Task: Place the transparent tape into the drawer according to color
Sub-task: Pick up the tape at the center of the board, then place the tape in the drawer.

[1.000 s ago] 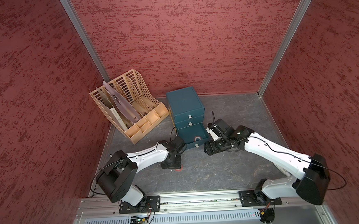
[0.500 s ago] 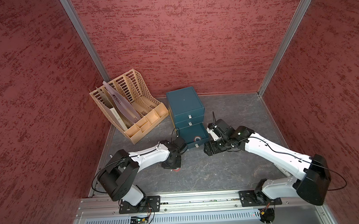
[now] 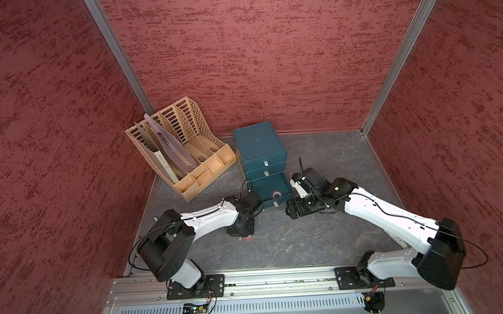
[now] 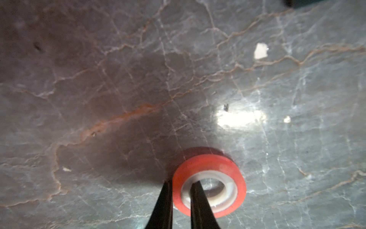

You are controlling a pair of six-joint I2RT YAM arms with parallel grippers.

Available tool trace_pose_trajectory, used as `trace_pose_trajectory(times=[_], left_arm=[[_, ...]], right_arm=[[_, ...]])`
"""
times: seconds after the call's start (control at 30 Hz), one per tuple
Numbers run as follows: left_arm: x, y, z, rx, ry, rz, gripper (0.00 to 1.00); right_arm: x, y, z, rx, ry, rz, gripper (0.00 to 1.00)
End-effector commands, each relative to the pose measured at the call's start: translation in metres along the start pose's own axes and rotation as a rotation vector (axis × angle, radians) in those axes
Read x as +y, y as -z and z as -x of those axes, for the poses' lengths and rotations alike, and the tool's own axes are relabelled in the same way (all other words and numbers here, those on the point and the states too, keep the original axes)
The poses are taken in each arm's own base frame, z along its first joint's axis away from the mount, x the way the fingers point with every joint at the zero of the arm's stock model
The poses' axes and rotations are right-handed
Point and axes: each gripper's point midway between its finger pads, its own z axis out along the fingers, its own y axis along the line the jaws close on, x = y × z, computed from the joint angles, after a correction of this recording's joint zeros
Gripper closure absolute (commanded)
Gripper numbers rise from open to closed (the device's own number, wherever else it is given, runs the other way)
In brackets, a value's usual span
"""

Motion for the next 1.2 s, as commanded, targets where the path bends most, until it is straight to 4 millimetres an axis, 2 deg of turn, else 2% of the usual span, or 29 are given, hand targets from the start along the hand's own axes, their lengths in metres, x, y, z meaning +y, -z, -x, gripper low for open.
trace_pose_trajectory(times=[0.0,0.23,0.43,0.57,0.73,0.9,1.17], left_arm=[[-0.005,0.027,0.012,-0.066,-0.003,-0.022,1.0],[-0.009,0.072,0.024,-0.151,-0.003,-0.065,1.0],[-0.018,0.111,0.046,-0.252,-0.019,-0.102,1.0],[-0.025,0.123,0.065,-0.301,-0.027,-0.116,1.0],[-0.043,0.141,0.094,-0.39,-0.023,-0.16,1.0],[-0.055,0.141,0.118,-0.451,-0.019,-0.163,1.0],[-0.064,0.118,0.139,-0.468,-0.016,-0.126,1.0]], right_arm=[[-0.002,0.002,0.001,-0.022,-0.016,0.009,0.07],[-0.004,0.003,0.001,-0.031,-0.027,0.015,0.06],[-0.008,0.007,0.002,-0.045,-0.041,0.011,0.05],[-0.01,0.009,0.002,-0.055,-0.052,0.012,0.05],[-0.013,0.013,0.003,-0.067,-0.062,0.011,0.04],[-0.016,0.016,0.004,-0.079,-0.069,0.012,0.03],[-0.02,0.02,0.004,-0.088,-0.082,0.008,0.03]])
